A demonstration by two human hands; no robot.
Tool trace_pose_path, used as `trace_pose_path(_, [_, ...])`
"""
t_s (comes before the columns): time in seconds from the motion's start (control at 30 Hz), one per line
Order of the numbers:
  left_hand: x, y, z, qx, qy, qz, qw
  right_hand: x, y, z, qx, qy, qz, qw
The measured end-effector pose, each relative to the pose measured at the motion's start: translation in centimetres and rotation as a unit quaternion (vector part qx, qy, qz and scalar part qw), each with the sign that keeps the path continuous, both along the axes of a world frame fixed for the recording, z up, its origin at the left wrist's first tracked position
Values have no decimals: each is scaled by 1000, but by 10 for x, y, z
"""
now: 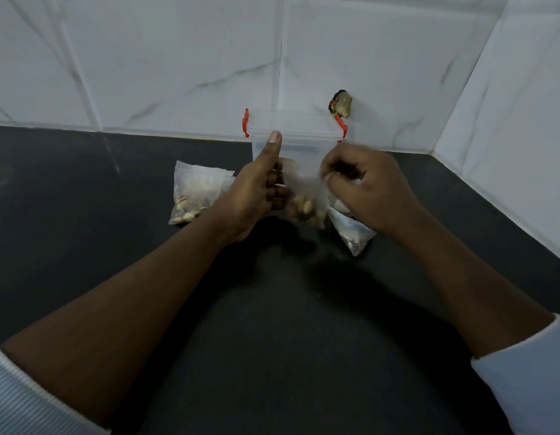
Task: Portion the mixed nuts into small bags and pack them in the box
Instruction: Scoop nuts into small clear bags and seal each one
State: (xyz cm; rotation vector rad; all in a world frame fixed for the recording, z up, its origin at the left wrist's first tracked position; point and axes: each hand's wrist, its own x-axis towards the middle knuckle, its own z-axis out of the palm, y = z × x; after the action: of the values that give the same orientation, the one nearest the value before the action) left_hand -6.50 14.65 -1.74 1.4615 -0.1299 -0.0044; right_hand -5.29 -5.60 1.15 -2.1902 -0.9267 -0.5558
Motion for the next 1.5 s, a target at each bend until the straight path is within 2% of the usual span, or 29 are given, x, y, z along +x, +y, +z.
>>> trace_pose_path(0.07, [1,0,0,16,2,17,1000,2,-1,-3,-102,21,3,995])
trace_pose_path(0.1, [1,-1,1,24,2,22,999,2,-1,-4,-95,25,3,995])
trace_pose_path(0.2, [2,1,7,4,-16,21,1000,2,1,-2,28,34,-9,999])
trace_pose_path(0.37, [0,4,10,14,-66,-54,996,0,1,1,187,95,0,978])
trace_pose_path(0.5, [1,2,7,10,-77,-14,997,0,3,2,212,112,2,971])
trace_pose_path(0.63, [2,1,7,12,-96,10,995,5,-1,-1,203,259,68,942])
trace_pose_path(0.7, [2,0,6,11,-102,15,995,6,-1,-4,191,305,103,927])
trace_pose_path(0.9, [0,-2,9,-10,-105,-4,994,9,1,-10,219,291,69,929])
trace_pose_path(1.03, [-3,-1,11,-3,-85,-5,996,10,0,-10,217,273,53,936])
trace_pose_path(1.2, [-3,-2,15,-48,-44,-3,998,9,1,-7,247,270,58,929])
trace_pose_path(1.5, [-1,-5,17,-88,16,5,996,10,4,-10,223,207,12,952])
